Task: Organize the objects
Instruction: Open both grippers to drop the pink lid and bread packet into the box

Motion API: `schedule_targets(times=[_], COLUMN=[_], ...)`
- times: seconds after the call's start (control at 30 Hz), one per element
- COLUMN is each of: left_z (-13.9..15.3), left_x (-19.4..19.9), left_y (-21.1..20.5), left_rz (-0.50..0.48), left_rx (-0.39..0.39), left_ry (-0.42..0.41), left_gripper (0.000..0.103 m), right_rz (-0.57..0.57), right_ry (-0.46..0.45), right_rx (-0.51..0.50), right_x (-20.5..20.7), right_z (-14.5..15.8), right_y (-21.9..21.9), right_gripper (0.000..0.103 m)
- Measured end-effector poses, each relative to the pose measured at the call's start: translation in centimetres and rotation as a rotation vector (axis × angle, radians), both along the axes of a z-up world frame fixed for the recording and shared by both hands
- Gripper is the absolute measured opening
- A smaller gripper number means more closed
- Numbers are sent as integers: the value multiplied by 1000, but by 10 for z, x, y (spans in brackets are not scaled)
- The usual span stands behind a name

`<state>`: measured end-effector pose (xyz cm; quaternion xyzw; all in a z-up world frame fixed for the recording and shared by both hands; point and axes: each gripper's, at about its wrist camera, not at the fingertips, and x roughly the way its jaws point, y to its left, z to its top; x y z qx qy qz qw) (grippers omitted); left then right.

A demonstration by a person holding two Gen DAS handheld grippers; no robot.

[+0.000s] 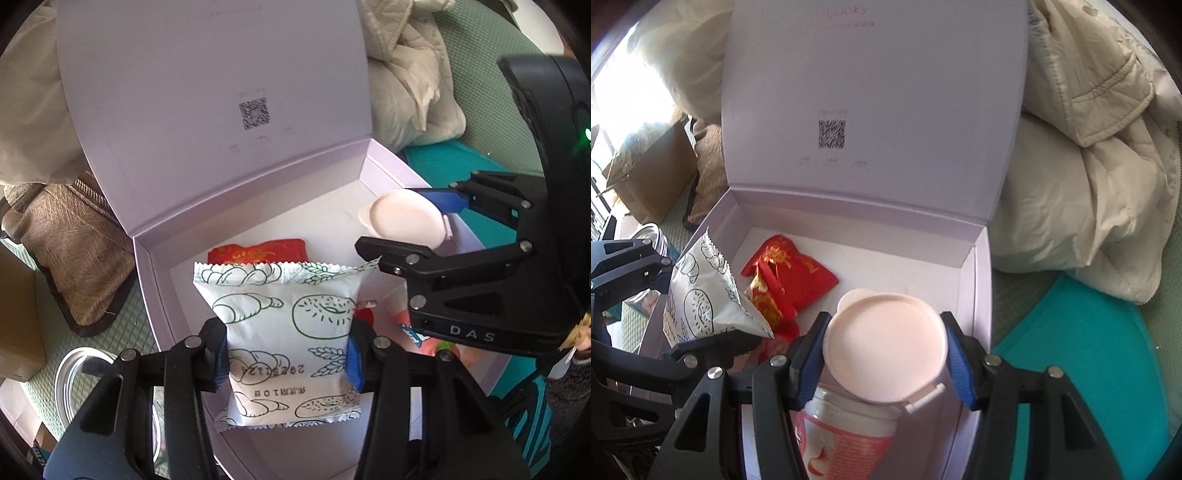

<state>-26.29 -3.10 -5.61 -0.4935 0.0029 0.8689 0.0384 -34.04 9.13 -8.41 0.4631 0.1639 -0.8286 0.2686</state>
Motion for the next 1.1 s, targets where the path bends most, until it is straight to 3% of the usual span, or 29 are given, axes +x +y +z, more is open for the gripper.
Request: schedule_targets(times=[0.2,0.6,0.8,1.1], left_z=[-3,-9,-11,-7], left_x=[0,-7,-10,-7], left_y=[-3,-8,-2,4], left_rz=[7,30,32,51], left_rx=[16,40,3,-30], left_ry=[-19,-66,-111,-95], left_gripper=[46,50,53,53], right_rz=[22,20,8,-48], right_ry=[-66,-63,-57,-7], right_rx=[-7,10,-15,-43], right_x=[-9,-14,-4,18], right_z=[-9,-7,-7,4], right_y=[0,-2,7,34], right_gripper=[60,60,60,61])
